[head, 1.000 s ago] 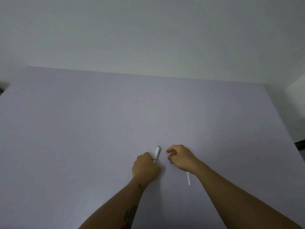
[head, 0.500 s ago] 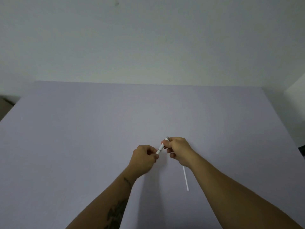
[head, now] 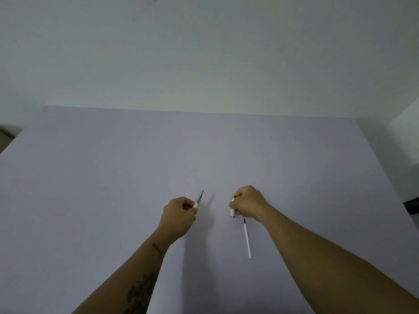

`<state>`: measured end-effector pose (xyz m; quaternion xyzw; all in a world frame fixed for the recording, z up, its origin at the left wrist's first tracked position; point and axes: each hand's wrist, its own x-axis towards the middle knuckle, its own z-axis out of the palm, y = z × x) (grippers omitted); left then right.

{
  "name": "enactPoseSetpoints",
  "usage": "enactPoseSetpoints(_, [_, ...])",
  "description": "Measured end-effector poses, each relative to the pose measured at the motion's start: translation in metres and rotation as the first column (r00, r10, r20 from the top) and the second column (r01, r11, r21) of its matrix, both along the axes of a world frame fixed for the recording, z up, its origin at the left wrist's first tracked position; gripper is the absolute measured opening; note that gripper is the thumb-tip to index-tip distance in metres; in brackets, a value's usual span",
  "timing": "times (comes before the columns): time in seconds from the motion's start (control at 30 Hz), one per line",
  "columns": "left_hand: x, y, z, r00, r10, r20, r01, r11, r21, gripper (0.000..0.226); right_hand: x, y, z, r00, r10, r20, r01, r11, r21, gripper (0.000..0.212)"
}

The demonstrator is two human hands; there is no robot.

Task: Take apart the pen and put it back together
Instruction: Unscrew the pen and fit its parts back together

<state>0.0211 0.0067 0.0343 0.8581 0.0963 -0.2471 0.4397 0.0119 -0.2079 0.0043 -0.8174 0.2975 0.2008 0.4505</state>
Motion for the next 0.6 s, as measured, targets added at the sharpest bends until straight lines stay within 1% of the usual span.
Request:
enactPoseSetpoints(0.13, [-0.008, -0.005, -0.001, 0.998, 0.037, -0.044, -0.039, 0.997, -0.066, 0.013, 0.002, 0.009, -0.011, 0.995, 0.104, -0.010, -0.105, 0.987, -0.119, 0.024])
enactPoseSetpoints(0.23, [-0.013, -0.007, -0.001, 0.997, 0.041, -0.066, -0.047, 0.994, -0.098, 0.022, 0.002, 0.013, -0.014, 0.988, 0.155, 0.019, -0.149, 0.970, -0.195, 0.021])
enactPoseSetpoints(0.43, [-0.016, -0.003, 0.006, 0.995, 0.043, -0.085, -0.049, 0.996, -0.076, 0.020, 0.000, 0.016, -0.023, 0.979, 0.178, 0.096, -0.154, 0.965, -0.214, 0.017])
enactPoseSetpoints(0.6, [-0.020, 0.002, 0.008, 0.996, 0.050, -0.079, -0.054, 0.997, -0.054, 0.018, -0.004, 0.017, -0.027, 0.972, 0.206, 0.115, -0.176, 0.957, -0.231, 0.013])
